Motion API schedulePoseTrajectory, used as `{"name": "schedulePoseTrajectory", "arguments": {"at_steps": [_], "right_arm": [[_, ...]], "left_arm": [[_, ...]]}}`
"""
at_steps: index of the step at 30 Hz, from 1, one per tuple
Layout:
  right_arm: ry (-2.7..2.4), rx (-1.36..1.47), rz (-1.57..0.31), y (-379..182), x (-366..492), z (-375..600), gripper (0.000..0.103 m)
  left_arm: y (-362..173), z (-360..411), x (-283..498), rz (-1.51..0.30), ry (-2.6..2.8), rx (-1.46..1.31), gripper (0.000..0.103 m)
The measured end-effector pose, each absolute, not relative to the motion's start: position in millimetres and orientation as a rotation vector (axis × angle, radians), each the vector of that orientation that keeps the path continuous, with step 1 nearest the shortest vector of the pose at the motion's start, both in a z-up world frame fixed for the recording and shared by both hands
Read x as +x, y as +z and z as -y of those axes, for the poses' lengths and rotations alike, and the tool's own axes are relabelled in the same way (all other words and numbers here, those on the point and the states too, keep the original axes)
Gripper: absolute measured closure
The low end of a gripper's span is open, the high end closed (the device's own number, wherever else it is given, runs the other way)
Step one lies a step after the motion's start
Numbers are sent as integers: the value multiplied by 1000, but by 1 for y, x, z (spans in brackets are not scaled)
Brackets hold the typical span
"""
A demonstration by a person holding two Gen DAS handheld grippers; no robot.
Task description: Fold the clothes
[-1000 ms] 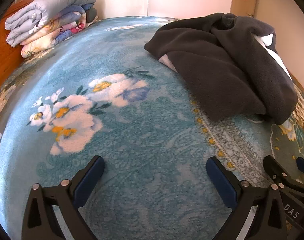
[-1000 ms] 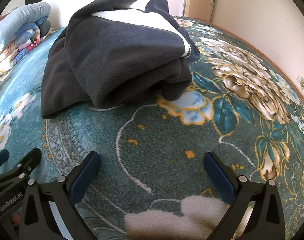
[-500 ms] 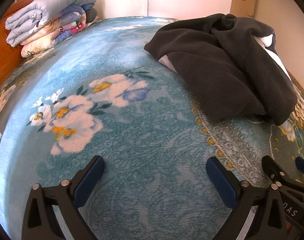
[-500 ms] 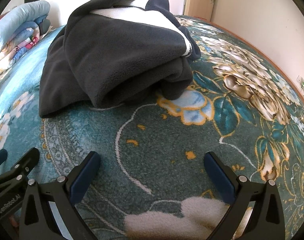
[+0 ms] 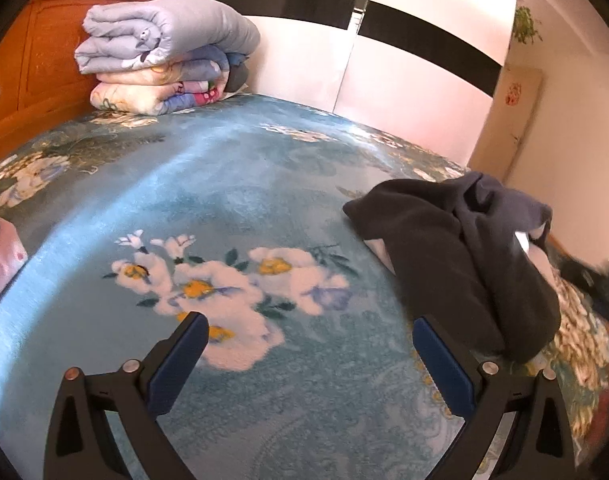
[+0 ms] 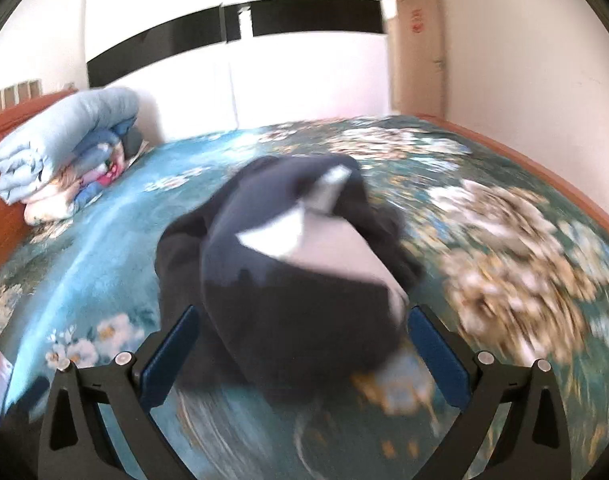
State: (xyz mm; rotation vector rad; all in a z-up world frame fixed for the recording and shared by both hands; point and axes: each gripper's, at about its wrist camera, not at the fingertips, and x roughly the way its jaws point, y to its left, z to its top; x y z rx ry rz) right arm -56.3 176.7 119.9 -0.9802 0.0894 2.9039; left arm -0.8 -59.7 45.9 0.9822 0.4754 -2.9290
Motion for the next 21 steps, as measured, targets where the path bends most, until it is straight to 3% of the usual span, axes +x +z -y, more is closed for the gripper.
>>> {"name": "schedulePoseTrajectory", "arguments": {"at_steps": [2,6,9,12,16,21], "right_arm": [[2910,-993,-20,121,-78,-164,3],[2919,-1061,4,113,-115,-147,21],[2851,-1143,39,100,-129,-135,42],[2766,-1207,117,88,-143,-134,57],[2761,-1161,157,104,-137,-142,83],[2767,-934,187,152,-105,-162,86]], "left_arm": [[41,60,-5,-519,-2912,1079,0],[43,58,1,-532,-2919,1046,0],[47,58,4,-523,-2942,997,0],[48,60,3,-549,-2953,1000,0],[48,63,1,-601,-2970,1016,0],[56,66,6,-623,-3036,941,0]]}}
